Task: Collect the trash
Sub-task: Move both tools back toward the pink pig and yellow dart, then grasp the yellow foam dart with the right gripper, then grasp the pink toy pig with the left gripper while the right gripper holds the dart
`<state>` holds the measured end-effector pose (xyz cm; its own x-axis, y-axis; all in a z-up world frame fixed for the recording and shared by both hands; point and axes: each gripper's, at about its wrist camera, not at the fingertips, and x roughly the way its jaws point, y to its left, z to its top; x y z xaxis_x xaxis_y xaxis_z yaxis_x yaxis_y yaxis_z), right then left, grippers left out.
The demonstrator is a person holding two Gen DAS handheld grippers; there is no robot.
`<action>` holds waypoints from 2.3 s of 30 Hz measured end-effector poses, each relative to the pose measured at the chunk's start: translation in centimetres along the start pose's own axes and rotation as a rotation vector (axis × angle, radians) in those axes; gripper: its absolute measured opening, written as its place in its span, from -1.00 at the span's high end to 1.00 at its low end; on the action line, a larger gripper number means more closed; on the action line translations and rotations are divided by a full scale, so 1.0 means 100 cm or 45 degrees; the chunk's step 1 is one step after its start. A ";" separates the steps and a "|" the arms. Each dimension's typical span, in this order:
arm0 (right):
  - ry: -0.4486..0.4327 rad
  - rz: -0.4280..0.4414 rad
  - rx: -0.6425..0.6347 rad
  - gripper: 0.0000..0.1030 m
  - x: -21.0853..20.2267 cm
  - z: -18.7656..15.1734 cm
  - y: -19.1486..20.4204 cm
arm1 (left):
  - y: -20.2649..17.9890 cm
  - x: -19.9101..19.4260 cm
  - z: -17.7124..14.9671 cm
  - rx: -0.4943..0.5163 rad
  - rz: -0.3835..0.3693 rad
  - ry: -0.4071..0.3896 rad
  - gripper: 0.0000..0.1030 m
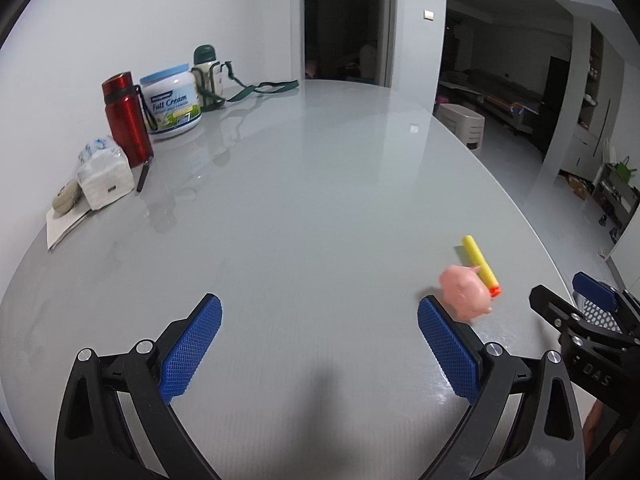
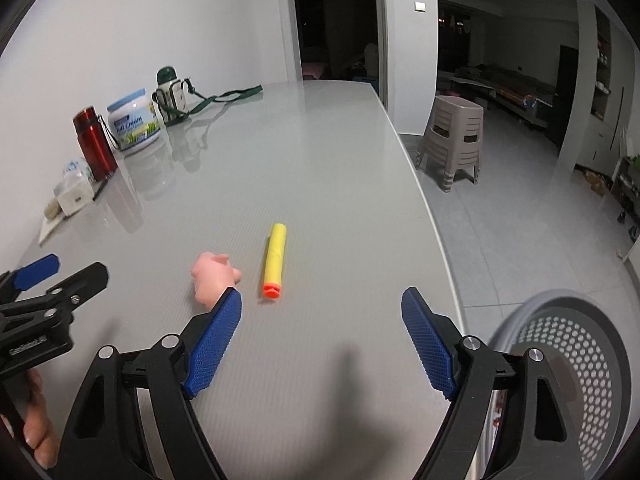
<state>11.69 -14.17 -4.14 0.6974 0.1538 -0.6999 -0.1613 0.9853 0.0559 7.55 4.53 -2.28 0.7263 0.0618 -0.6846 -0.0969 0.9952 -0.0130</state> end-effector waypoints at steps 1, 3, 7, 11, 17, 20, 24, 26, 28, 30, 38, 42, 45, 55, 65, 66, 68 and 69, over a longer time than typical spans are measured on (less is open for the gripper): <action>0.012 0.004 -0.003 -0.53 0.004 0.002 0.001 | 0.001 0.001 0.000 -0.005 -0.003 0.002 -0.87; 0.036 -0.001 -0.004 -0.53 0.014 0.006 0.001 | 0.003 0.003 -0.001 -0.007 -0.002 0.003 -0.87; 0.078 -0.025 -0.004 -0.53 0.030 0.012 0.000 | 0.005 0.007 -0.002 -0.007 -0.014 0.005 -0.87; 0.123 -0.010 -0.005 -0.53 0.042 0.018 0.000 | 0.007 0.011 -0.002 -0.015 -0.034 0.019 -0.87; 0.153 -0.050 -0.062 -0.52 0.053 0.023 0.007 | 0.006 0.013 -0.004 -0.024 -0.062 0.034 -0.87; 0.170 -0.082 -0.083 -0.52 0.059 0.025 0.010 | 0.006 0.014 -0.005 -0.026 -0.071 0.038 -0.87; 0.167 -0.087 -0.101 -0.51 0.061 0.026 0.012 | 0.005 0.013 -0.005 -0.025 -0.081 0.034 -0.87; 0.162 -0.083 -0.113 -0.51 0.062 0.027 0.015 | 0.003 0.014 -0.006 -0.023 -0.094 0.043 -0.87; 0.164 -0.081 -0.126 -0.37 0.062 0.026 0.016 | 0.001 0.014 -0.007 -0.020 -0.104 0.046 -0.87; 0.186 -0.080 -0.142 -0.22 0.065 0.025 0.018 | 0.001 0.013 -0.007 -0.017 -0.105 0.041 -0.87; 0.170 -0.061 -0.170 0.01 0.063 0.022 0.024 | 0.000 0.011 -0.008 -0.017 -0.113 0.034 -0.87; 0.163 -0.039 -0.198 0.40 0.061 0.020 0.029 | -0.003 0.009 -0.008 -0.005 -0.109 0.025 -0.87; 0.163 -0.024 -0.214 0.63 0.060 0.019 0.032 | -0.003 0.009 -0.009 0.001 -0.117 0.025 -0.87; 0.161 0.031 -0.129 0.76 0.050 0.012 0.025 | -0.005 0.008 -0.010 0.010 -0.122 0.024 -0.87; 0.081 0.025 -0.013 0.76 0.010 -0.004 0.004 | -0.019 0.002 -0.010 0.076 -0.116 0.011 -0.88; 0.075 0.017 -0.003 0.76 0.004 -0.007 0.001 | -0.020 0.001 -0.010 0.078 -0.119 0.014 -0.88; 0.065 0.004 0.011 0.76 -0.003 -0.012 -0.003 | -0.023 0.001 -0.010 0.081 -0.128 0.021 -0.88; 0.055 0.002 0.025 0.76 -0.008 -0.016 -0.006 | -0.026 0.002 -0.009 0.087 -0.133 0.024 -0.88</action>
<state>10.09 -14.99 -4.72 0.6665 0.1525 -0.7297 -0.1484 0.9864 0.0706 7.32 1.92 -3.01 0.7168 -0.0436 -0.6959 0.0260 0.9990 -0.0358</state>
